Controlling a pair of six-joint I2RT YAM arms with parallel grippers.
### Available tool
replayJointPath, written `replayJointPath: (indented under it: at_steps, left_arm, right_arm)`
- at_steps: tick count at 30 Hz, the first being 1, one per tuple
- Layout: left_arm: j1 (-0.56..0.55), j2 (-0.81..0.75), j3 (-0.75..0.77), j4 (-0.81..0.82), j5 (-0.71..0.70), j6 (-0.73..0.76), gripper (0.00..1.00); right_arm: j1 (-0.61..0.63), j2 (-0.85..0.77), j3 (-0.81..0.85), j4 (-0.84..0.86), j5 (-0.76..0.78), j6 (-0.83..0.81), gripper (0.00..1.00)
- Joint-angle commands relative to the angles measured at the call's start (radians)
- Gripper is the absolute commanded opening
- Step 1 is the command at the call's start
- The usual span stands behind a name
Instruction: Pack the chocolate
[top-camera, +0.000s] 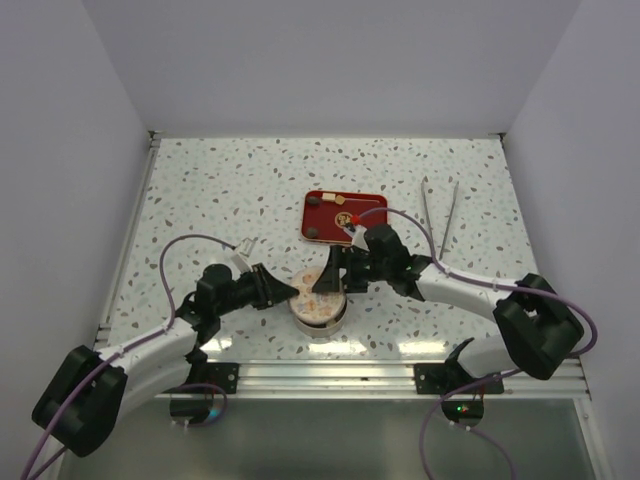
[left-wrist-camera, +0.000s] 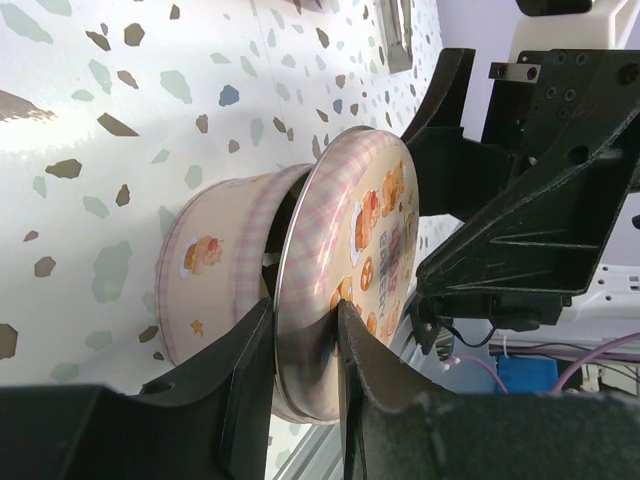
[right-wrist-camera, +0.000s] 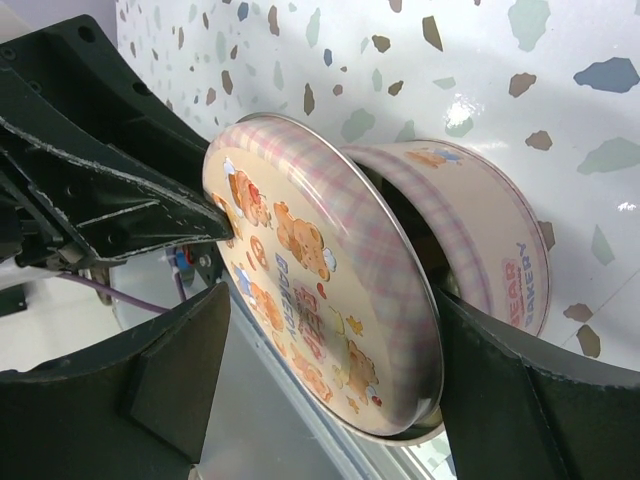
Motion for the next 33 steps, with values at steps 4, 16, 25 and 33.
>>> replayJointPath:
  at_steps: [4,16,25,33]
  left_arm:
    - [0.003,0.015,-0.043,-0.017,0.002,-0.023,0.18]
    - [0.003,-0.006,-0.06,-0.025,0.028,-0.088,0.17]
    - [0.005,-0.006,-0.073,-0.023,0.031,-0.1,0.16]
    - [0.003,0.003,-0.069,-0.017,0.008,-0.102,0.15]
  right_arm:
    - [0.001,-0.087,0.004,0.05,-0.033,0.011,0.79]
    - [0.001,-0.141,0.047,-0.079,0.03,-0.038,0.79]
    - [0.001,-0.19,0.049,-0.182,0.071,-0.069,0.79]
    - [0.001,-0.196,0.061,-0.203,0.082,-0.08,0.79]
